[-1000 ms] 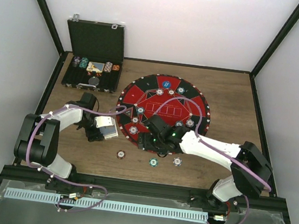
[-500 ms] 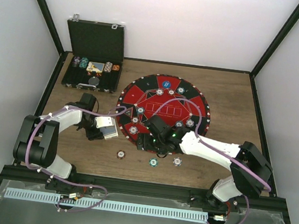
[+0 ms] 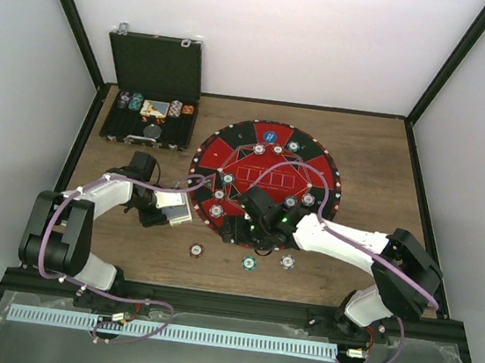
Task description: Distribute texas hold em gaming equipment
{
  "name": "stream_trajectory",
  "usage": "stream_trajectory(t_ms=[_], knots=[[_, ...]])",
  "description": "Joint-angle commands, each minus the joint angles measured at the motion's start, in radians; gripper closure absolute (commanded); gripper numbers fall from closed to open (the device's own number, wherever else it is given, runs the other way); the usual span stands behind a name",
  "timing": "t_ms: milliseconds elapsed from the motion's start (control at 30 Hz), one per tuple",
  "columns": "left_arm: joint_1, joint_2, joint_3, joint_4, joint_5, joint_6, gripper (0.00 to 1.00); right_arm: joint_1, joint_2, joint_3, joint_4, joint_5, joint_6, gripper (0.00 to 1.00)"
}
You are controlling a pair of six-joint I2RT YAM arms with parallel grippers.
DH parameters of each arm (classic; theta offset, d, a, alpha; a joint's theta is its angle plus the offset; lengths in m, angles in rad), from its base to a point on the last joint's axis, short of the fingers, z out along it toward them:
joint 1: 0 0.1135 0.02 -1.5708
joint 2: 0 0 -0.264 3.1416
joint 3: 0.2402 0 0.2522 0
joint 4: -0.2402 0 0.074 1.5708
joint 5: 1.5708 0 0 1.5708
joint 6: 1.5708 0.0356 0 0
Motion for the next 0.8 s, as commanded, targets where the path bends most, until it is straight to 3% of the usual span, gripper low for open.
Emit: stream_trajectory(t_ms=[0,200,533,767], knots=[[-0.005,-0.02,-0.018,0.0,-0.028,0.029,0.79,-0.033,-0.02,-0.027,0.068,-0.073,0.012,0.08],[-0.006,-0.076,-0.003,-0.053,-0.032,0.039,0.96,-0.077,-0.04,-0.038,0.128,-0.16,0.013,0.08],[-0.032,-0.183,0.149,-0.305,0.118,0.005,0.96,-0.118,-0.016,-0.041,0.411,-0.414,0.117,0.09],[-0.11,-0.254,0.19,-0.381,0.14,-0.039,0.96,-0.118,0.064,-0.051,0.688,-0.589,0.27,0.1]])
